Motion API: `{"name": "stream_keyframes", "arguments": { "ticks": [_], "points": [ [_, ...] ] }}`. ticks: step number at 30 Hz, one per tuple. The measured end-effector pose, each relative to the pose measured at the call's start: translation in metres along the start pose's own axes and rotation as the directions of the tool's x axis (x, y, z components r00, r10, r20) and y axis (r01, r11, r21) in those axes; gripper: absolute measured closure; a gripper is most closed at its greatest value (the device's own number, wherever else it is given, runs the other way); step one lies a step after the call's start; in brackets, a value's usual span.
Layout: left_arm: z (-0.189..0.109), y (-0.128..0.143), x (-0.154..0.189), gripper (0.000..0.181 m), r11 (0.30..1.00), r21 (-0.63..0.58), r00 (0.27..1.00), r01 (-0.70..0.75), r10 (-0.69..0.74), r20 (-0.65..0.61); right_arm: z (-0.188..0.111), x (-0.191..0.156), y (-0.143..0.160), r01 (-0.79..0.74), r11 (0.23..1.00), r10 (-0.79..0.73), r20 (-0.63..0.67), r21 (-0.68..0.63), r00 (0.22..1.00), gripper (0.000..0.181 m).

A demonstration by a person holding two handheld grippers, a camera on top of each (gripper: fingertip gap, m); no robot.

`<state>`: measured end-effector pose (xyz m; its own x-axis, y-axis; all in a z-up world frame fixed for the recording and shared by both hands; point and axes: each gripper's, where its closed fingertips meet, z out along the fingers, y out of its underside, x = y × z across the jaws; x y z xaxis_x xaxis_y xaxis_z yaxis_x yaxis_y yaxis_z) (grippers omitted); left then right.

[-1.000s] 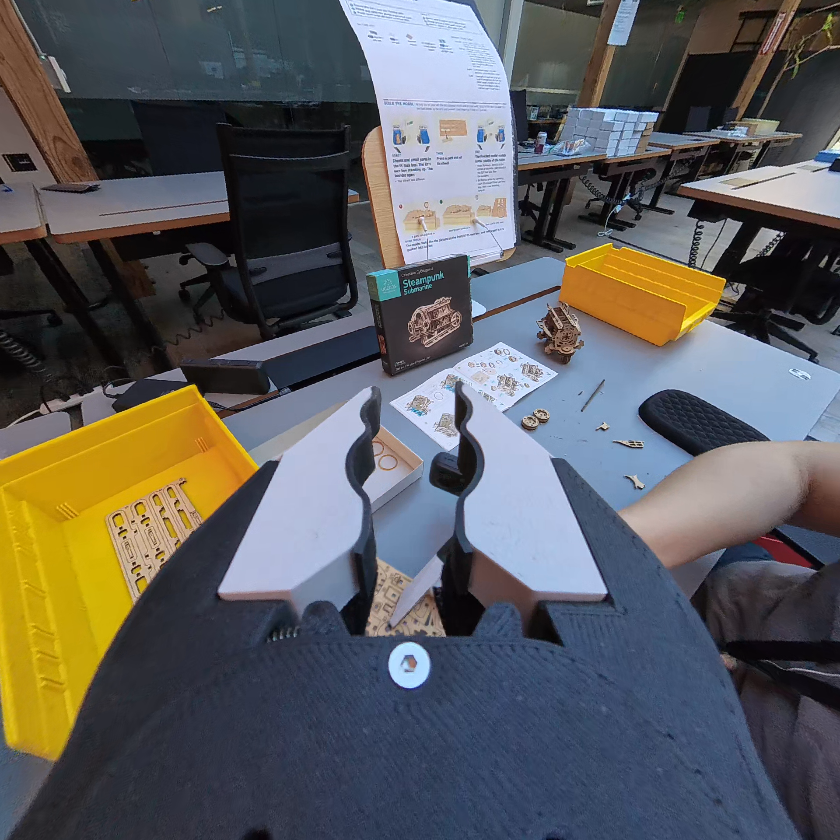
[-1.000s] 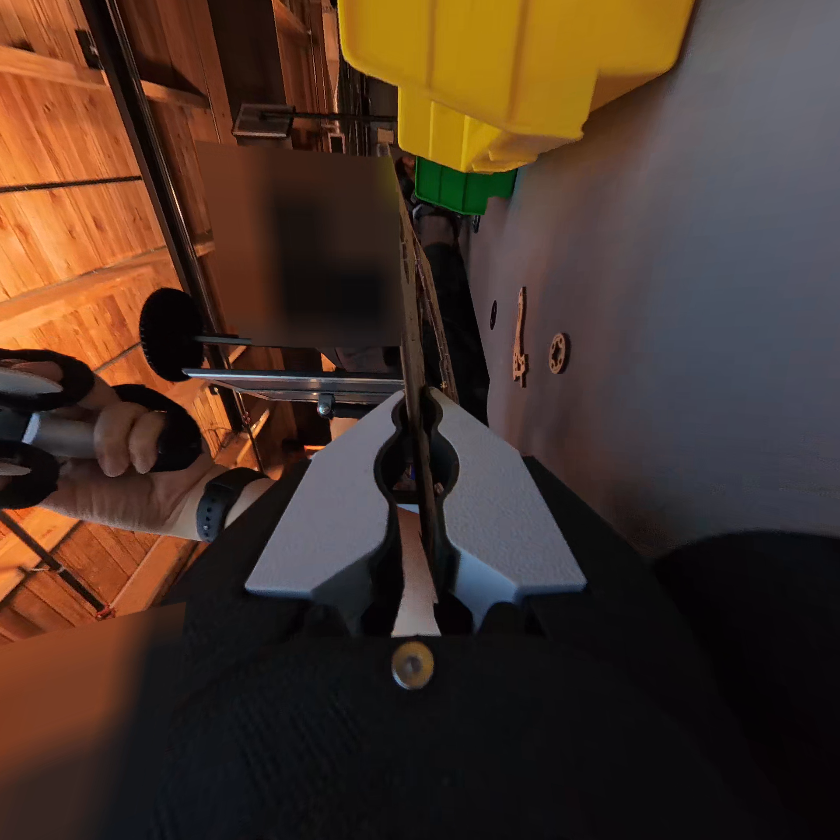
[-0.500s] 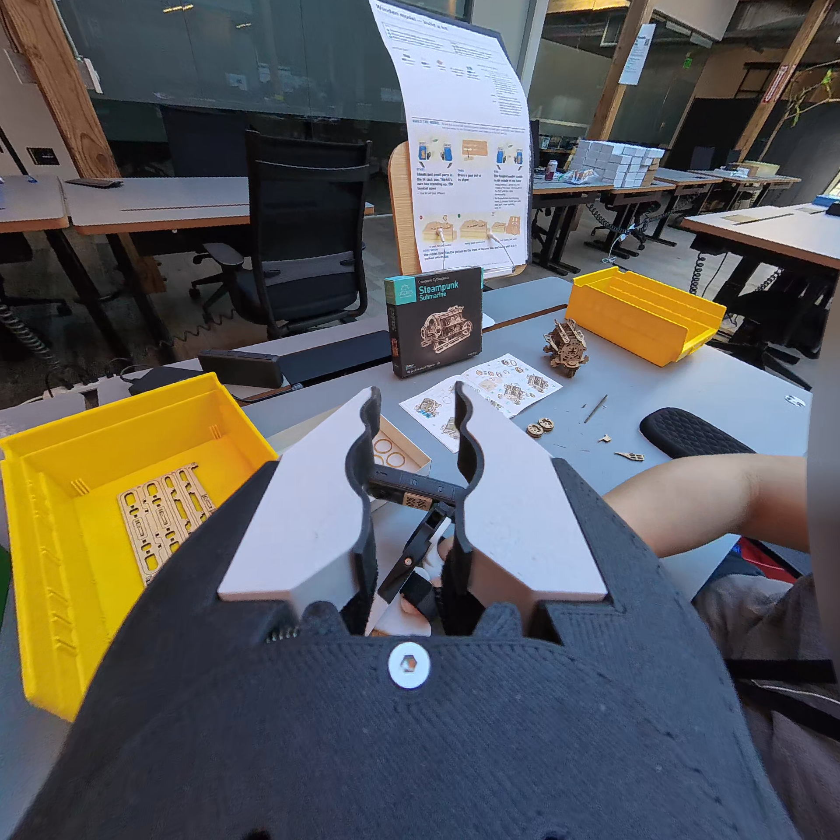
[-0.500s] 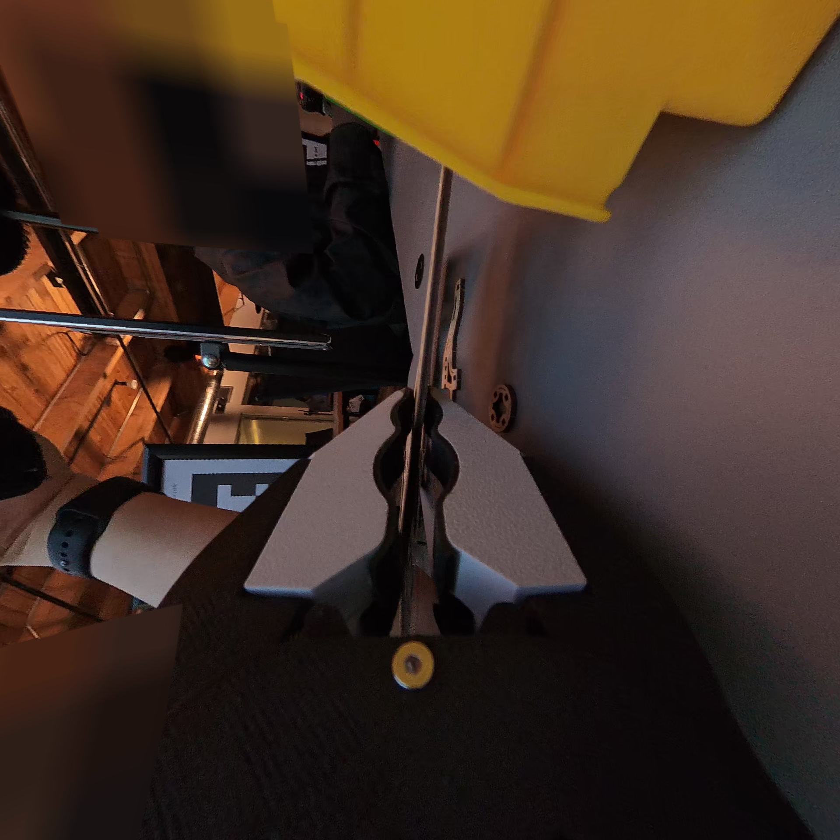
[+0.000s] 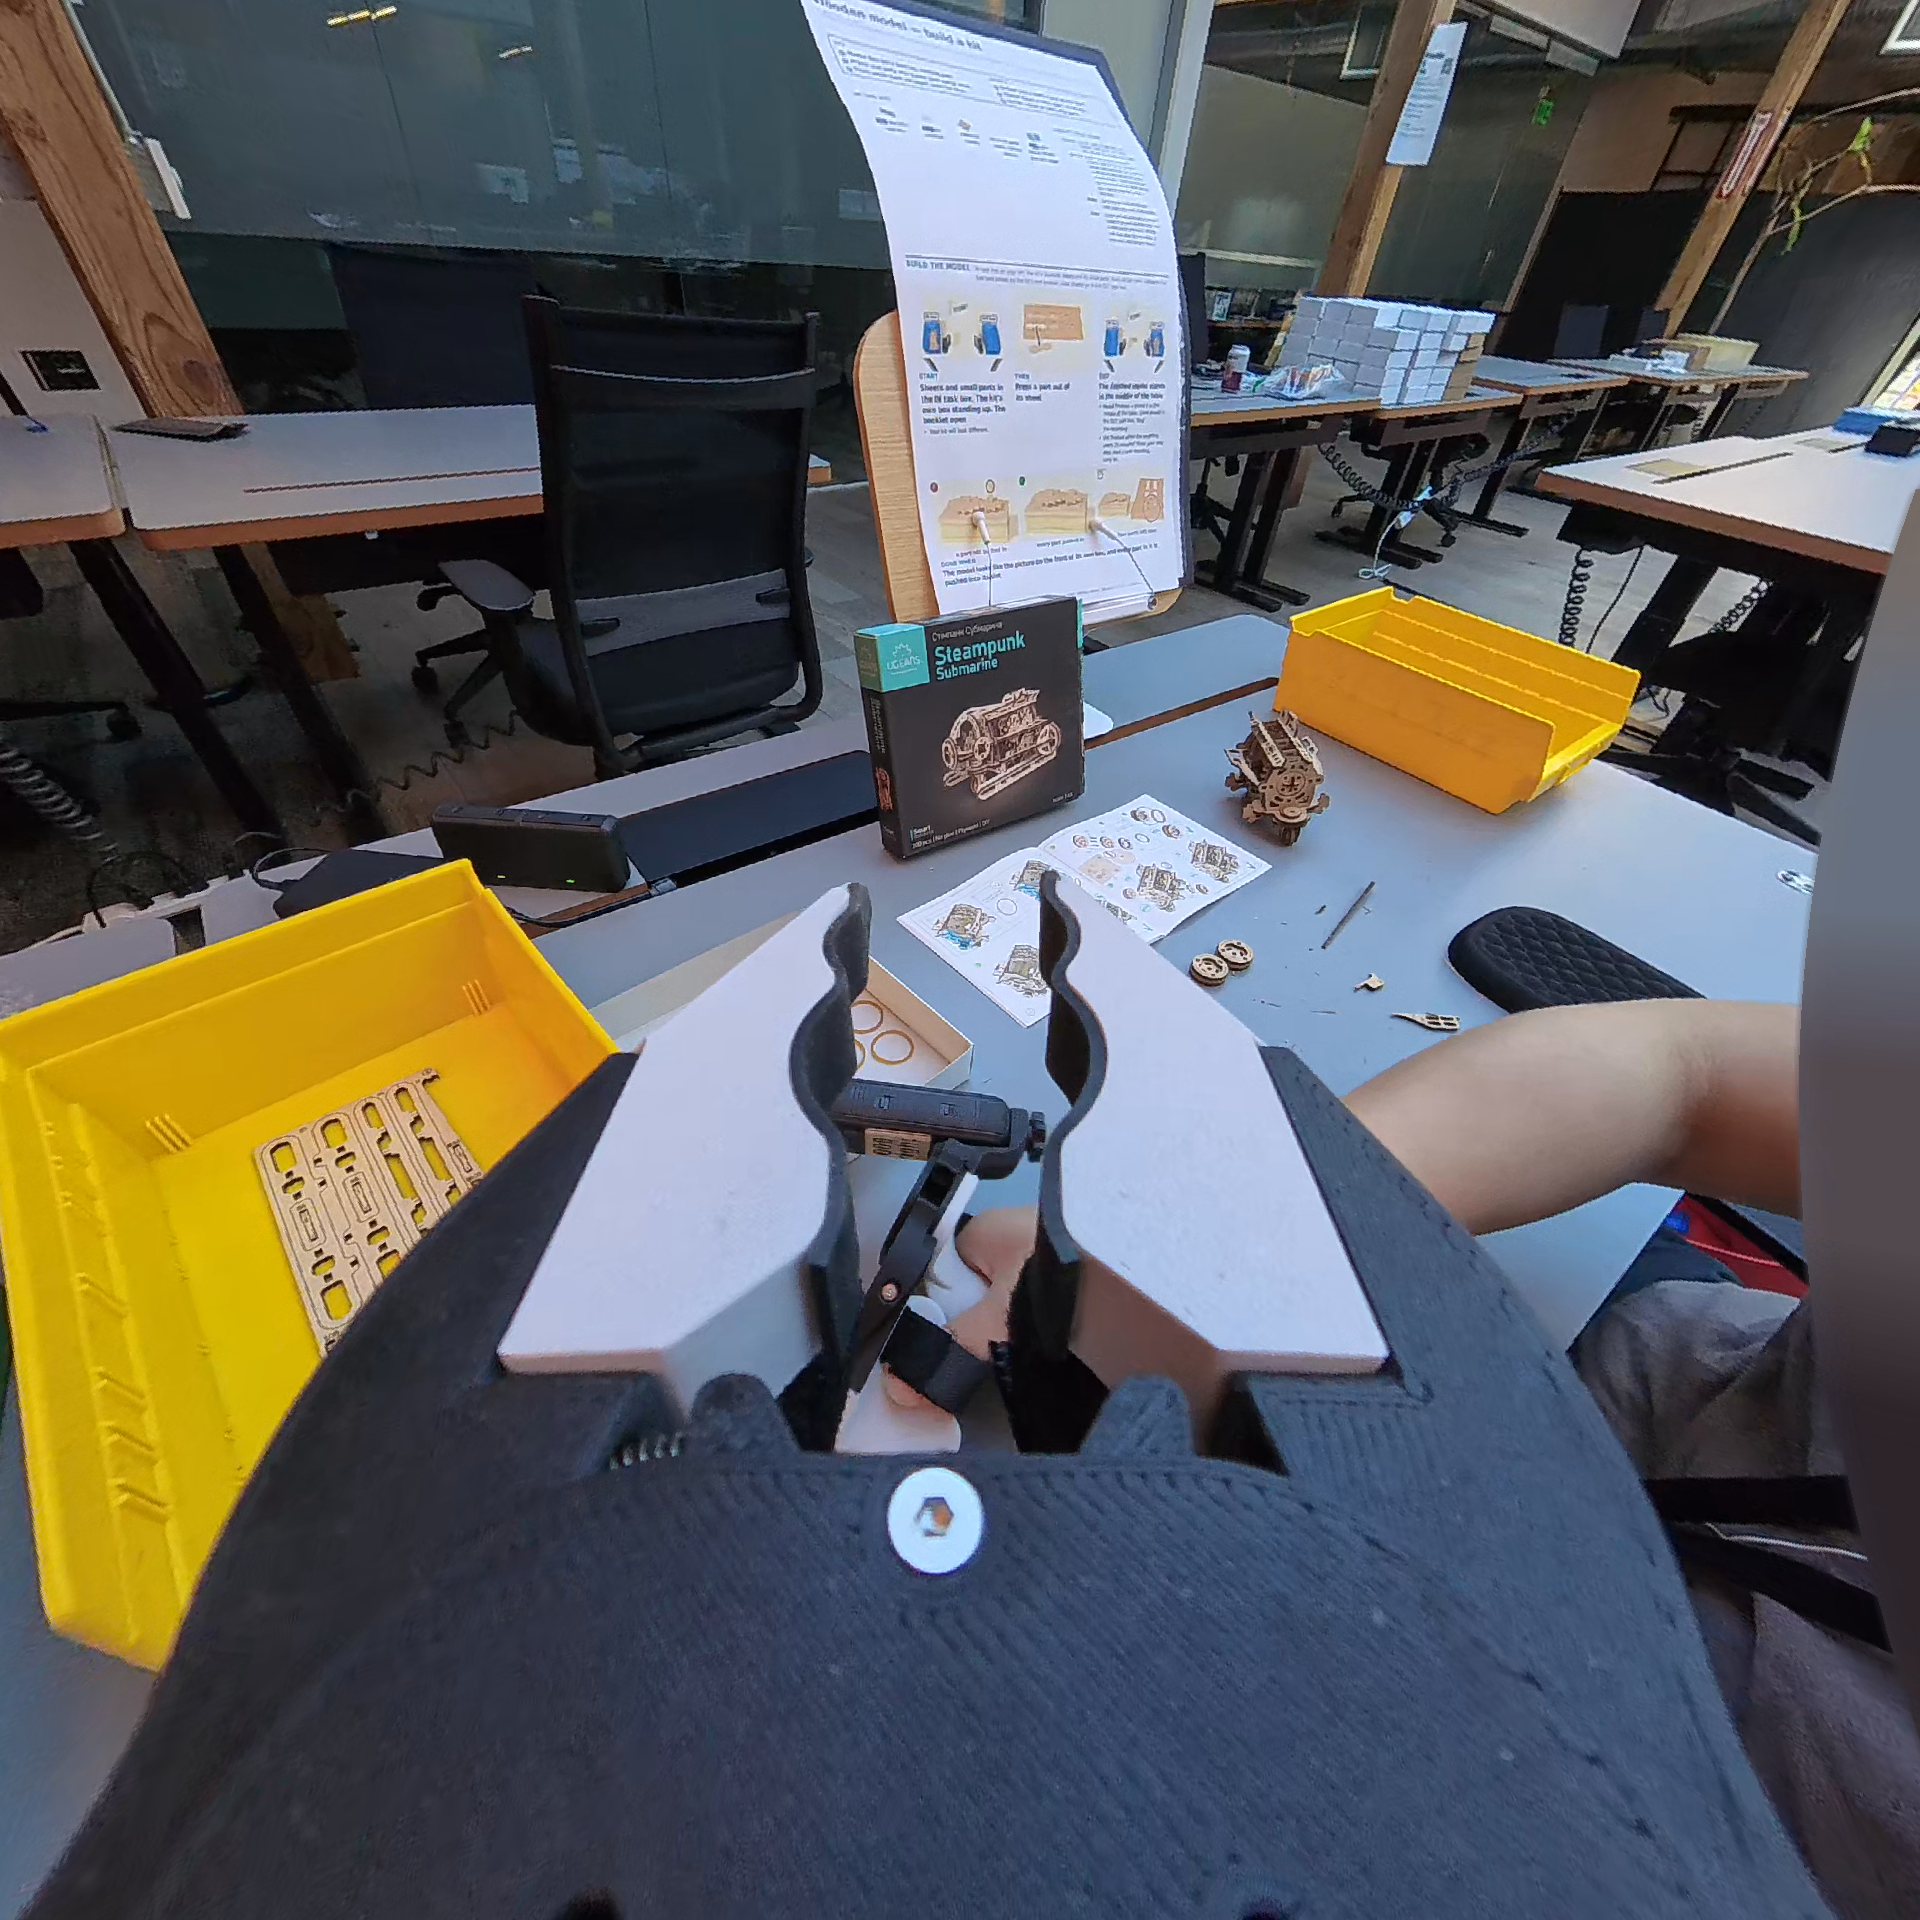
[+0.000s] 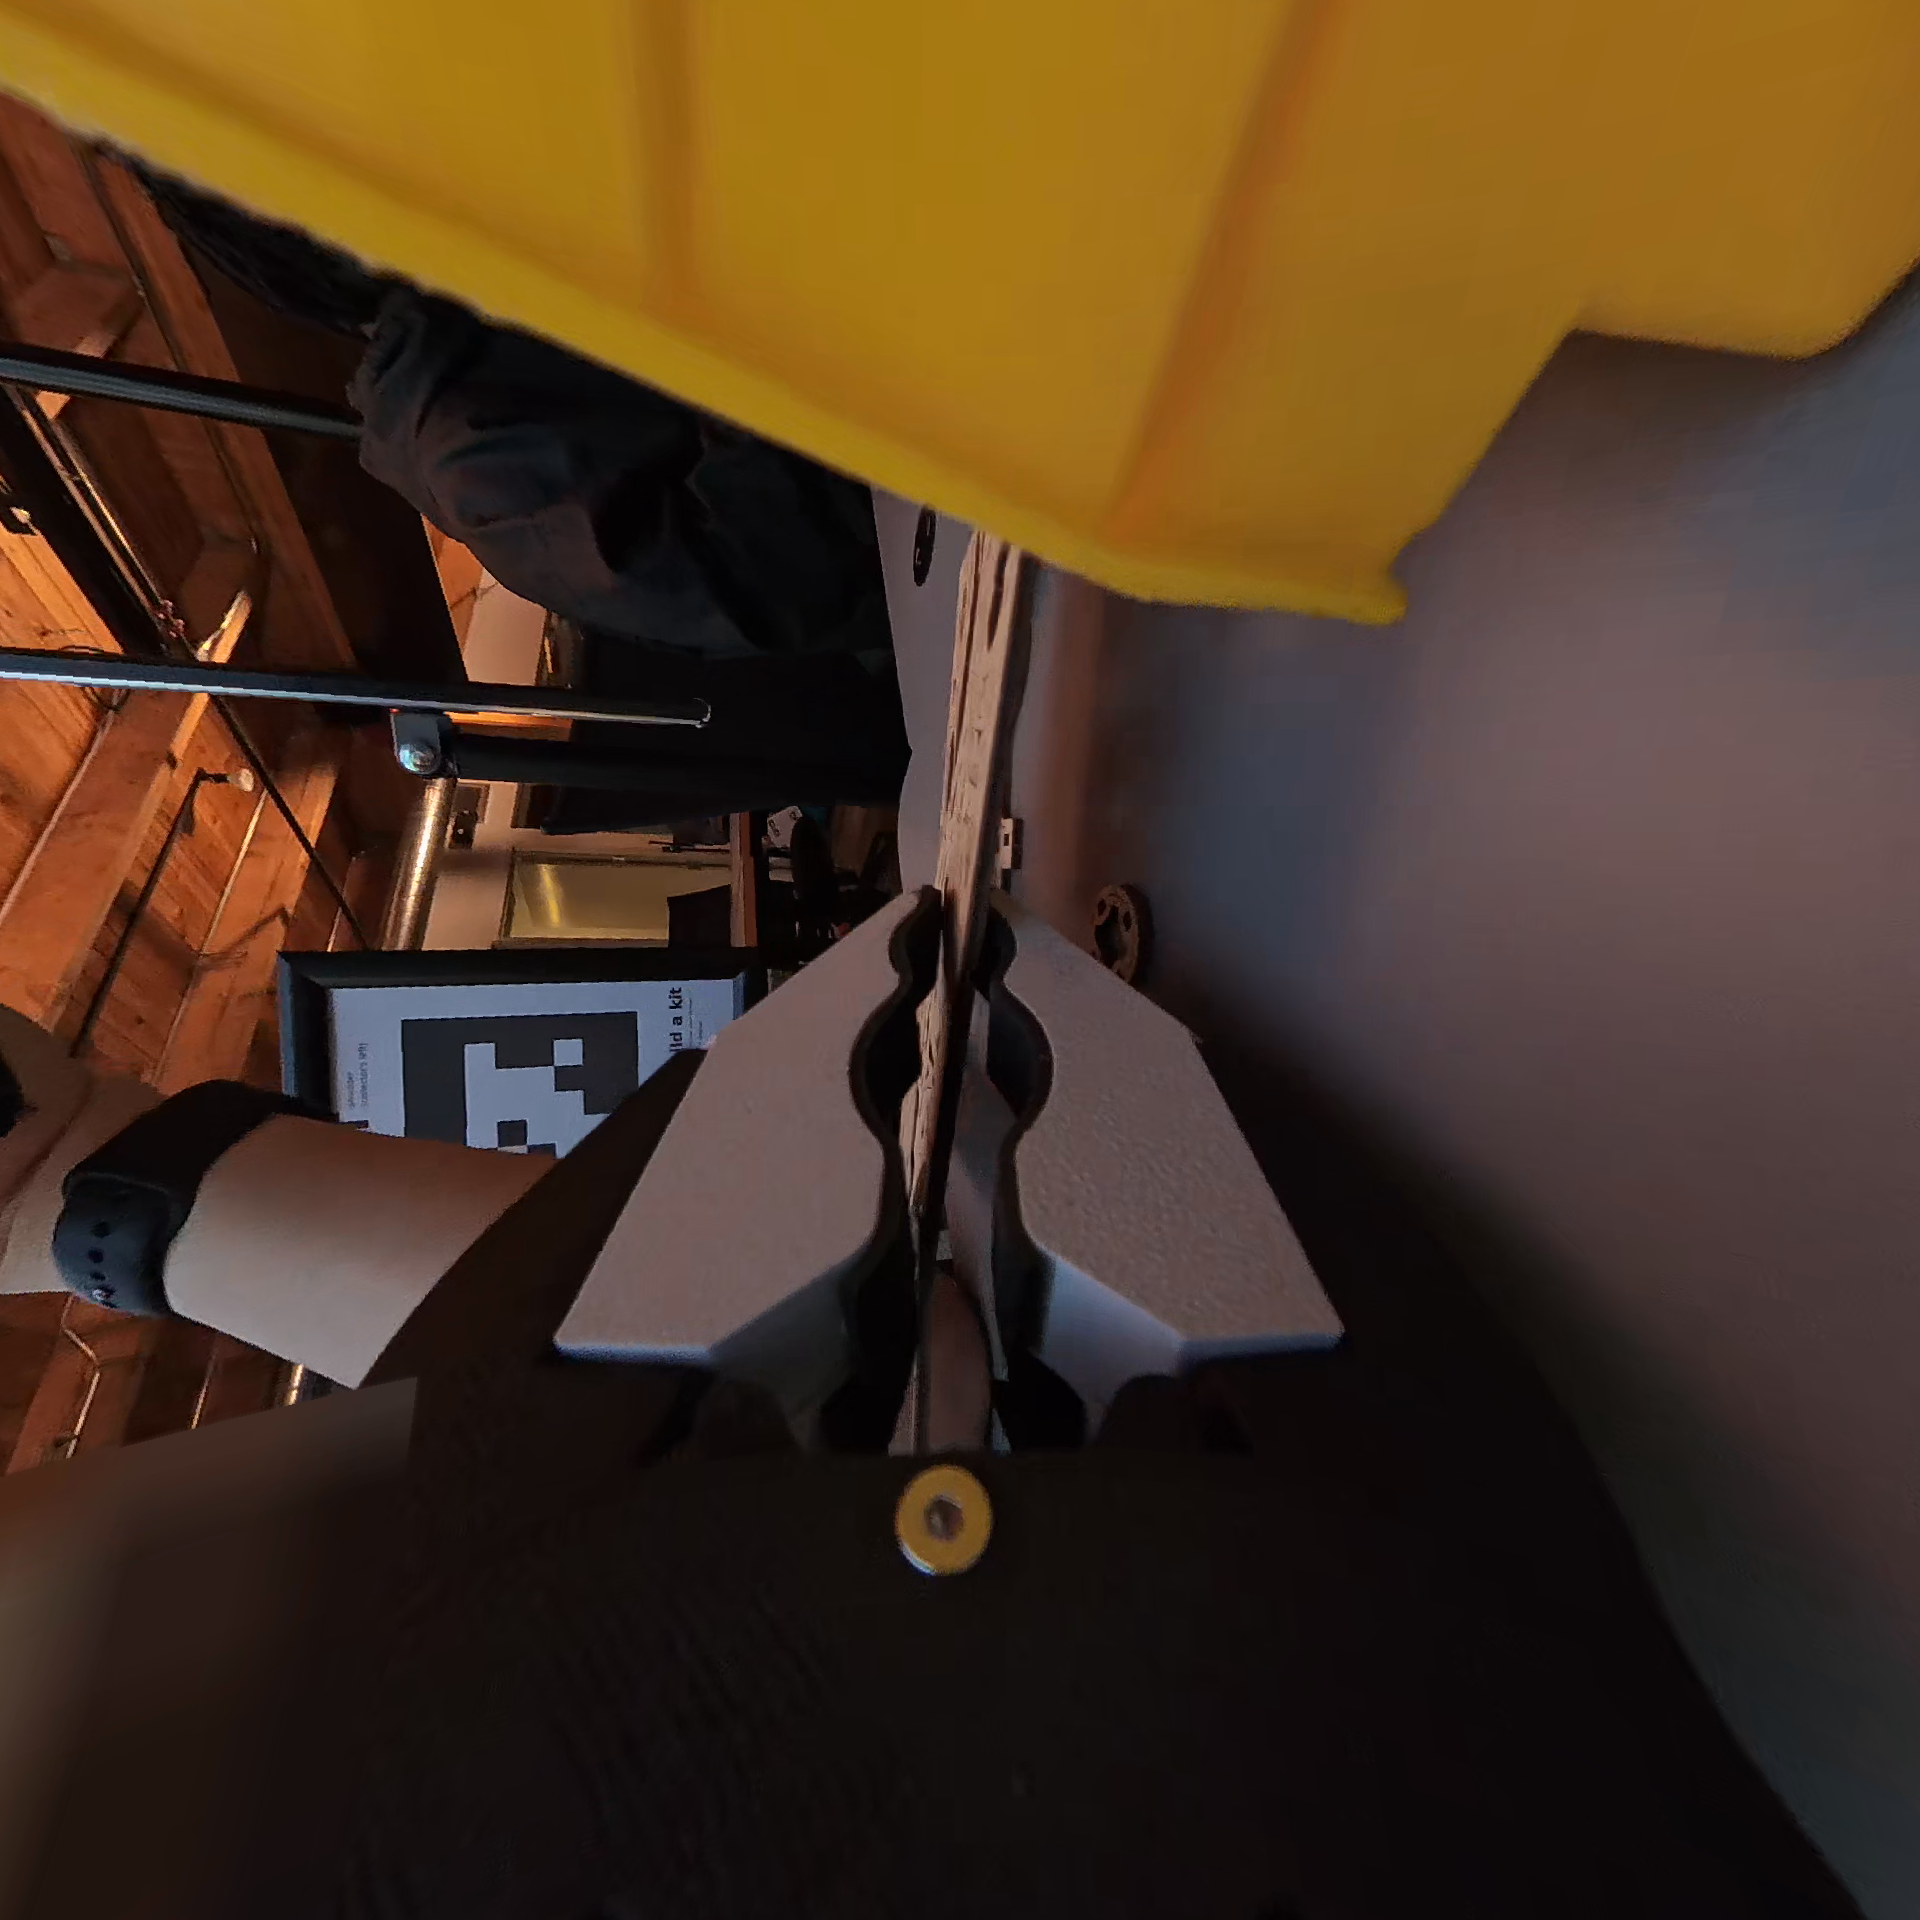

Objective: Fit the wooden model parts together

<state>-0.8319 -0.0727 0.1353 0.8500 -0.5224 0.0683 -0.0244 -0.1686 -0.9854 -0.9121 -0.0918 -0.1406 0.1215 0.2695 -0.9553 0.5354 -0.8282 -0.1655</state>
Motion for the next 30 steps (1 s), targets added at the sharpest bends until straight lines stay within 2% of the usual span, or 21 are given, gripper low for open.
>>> {"name": "stream_keyframes", "arguments": {
  "ticks": [3, 6, 14, 18, 21, 30],
  "points": [
    [-0.001, 0.000, -0.001, 0.150, 1.000, 0.004, 1.000, 0.003, -0.003, 0.001, 0.001, 0.005, 0.000, 0.008, 1.000, -0.009, -0.037, -0.026, 0.999, 0.173],
    [-0.001, 0.001, -0.002, 0.150, 1.000, 0.001, 1.000, 0.008, -0.008, 0.000, 0.002, 0.010, 0.003, 0.048, 0.997, -0.054, -0.091, -0.066, 0.994, 0.155],
    [0.001, 0.002, 0.000, 0.150, 1.000, -0.007, 1.000, 0.003, -0.003, -0.007, 0.000, 0.003, 0.011, 0.249, 0.951, -0.282, -0.180, -0.183, 0.943, 0.151],
    [0.002, 0.002, 0.001, 0.150, 1.000, -0.010, 1.000, 0.001, -0.001, -0.009, -0.010, -0.002, 0.002, 0.315, 0.936, -0.343, -0.209, -0.155, 0.916, 0.153],
    [0.002, 0.002, 0.000, 0.150, 1.000, -0.010, 1.000, 0.005, -0.005, -0.008, -0.014, -0.003, 0.000, 0.311, 0.940, -0.335, -0.202, -0.143, 0.920, 0.165],
    [0.004, 0.003, 0.000, 0.150, 1.000, -0.020, 1.000, 0.003, -0.003, -0.009, -0.031, 0.013, -0.008, 0.329, 0.937, -0.347, -0.246, -0.113, 0.905, 0.163]
  ]
}}
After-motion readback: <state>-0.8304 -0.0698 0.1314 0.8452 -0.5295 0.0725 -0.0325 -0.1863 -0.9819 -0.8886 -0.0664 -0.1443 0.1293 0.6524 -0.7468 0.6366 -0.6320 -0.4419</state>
